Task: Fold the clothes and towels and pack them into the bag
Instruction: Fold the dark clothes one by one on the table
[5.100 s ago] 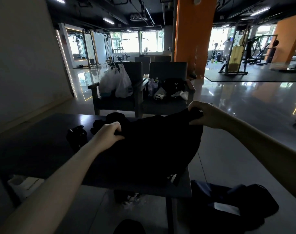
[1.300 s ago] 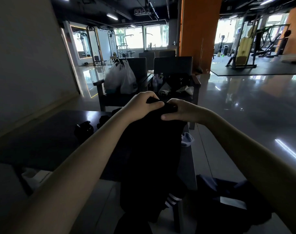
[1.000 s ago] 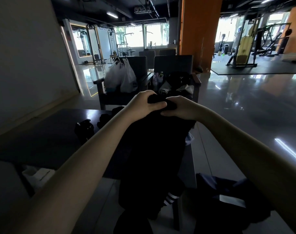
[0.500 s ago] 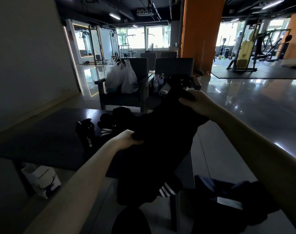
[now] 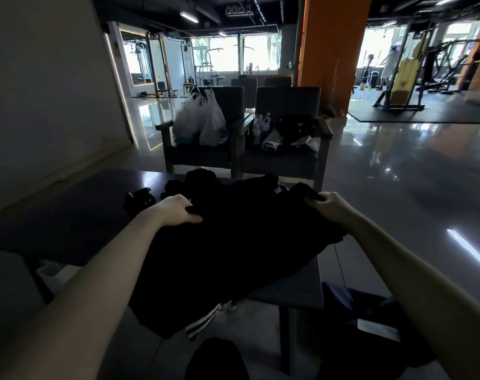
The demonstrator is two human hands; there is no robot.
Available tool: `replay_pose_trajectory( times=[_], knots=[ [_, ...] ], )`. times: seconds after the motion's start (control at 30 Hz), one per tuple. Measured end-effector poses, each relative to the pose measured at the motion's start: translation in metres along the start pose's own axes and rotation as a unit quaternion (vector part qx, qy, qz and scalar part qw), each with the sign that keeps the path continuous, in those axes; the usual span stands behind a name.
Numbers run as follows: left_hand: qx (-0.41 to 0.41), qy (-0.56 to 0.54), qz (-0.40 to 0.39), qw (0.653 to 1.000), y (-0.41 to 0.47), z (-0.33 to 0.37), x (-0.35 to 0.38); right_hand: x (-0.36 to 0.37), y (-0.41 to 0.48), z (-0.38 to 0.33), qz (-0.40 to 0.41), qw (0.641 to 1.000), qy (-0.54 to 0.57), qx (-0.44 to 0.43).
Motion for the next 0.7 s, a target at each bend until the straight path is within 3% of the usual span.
replay_pose_trajectory(
  times=[0.2,0.43,0.7],
  knots=[
    [-0.007,0.099,0.093,0.991,0.037,-0.002,0.000,0.031,0.011,0.035,-0.028,0.996,-0.001,0.079],
    [-0.050,0.190,0.032,0.980,0.089,-0.011,0.057,0.060,0.031,0.095,-0.017,0.987,-0.052,0.151],
    [-0.043,0.135,0.015,0.990,0.145,-0.032,0.130,0.066,0.061,0.165,0.041,0.973,-0.097,0.203]
  ],
)
Point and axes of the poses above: each hand's wrist, its own y-axis towards the middle knuckle, its own x-axis out of the palm, z = x × y, the point moved 2 cm from there along y, towards the middle knuckle, and after that the axes turned 6 degrees about z, right-handed, at the moved point
